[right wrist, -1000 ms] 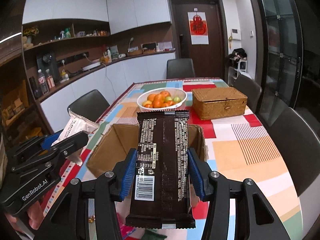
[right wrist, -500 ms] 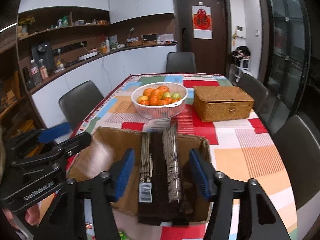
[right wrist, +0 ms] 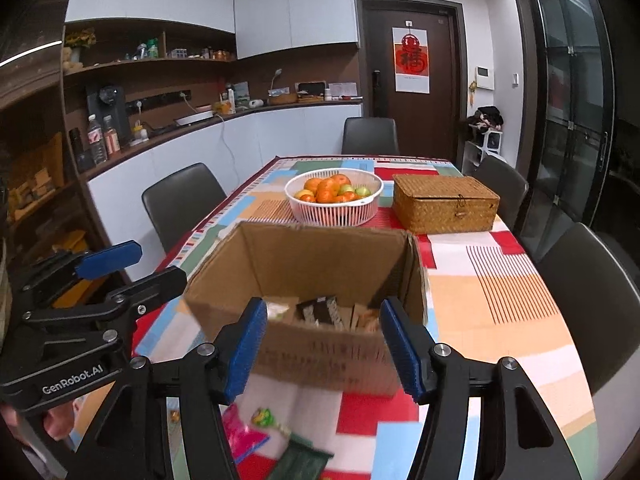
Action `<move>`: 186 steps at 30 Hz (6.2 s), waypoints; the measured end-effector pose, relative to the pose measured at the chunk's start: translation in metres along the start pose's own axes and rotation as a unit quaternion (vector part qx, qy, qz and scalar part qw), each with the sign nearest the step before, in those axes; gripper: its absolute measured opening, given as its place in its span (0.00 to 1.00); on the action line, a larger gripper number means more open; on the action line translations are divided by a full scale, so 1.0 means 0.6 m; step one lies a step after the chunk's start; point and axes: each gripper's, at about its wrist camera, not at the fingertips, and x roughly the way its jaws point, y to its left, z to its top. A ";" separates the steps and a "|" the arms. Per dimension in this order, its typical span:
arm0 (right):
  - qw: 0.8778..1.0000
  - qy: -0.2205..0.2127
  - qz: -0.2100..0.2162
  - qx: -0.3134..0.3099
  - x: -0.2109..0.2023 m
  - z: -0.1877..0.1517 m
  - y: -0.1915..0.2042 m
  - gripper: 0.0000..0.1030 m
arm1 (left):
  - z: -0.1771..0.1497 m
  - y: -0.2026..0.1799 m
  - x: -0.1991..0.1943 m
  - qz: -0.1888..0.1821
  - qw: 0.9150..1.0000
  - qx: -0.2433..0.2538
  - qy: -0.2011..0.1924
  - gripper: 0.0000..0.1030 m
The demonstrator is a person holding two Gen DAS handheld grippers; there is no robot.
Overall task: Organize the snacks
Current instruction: 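Move both tools back from the box to the snack pile, then grasp the white stick packet with the left tool while the right tool approaches the pink Lotso packet, then close the right tool on the pink Lotso packet while the left tool lifts the white stick packet, then carry both packets into the cardboard box and open both tools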
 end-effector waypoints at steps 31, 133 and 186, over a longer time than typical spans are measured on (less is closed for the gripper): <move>0.980 0.192 0.007 0.049 -0.023 -0.266 0.008 0.58 | -0.269 -0.038 0.014 -0.020 0.981 -0.046 0.189 0.63; 0.988 0.153 0.005 -0.002 -0.071 -0.289 0.039 0.27 | -0.275 -0.066 -0.059 -0.062 0.986 -0.056 0.142 0.05; 0.989 0.136 0.052 0.031 -0.040 -0.211 0.030 0.27 | -0.181 -0.047 -0.033 -0.047 0.994 -0.036 0.093 0.16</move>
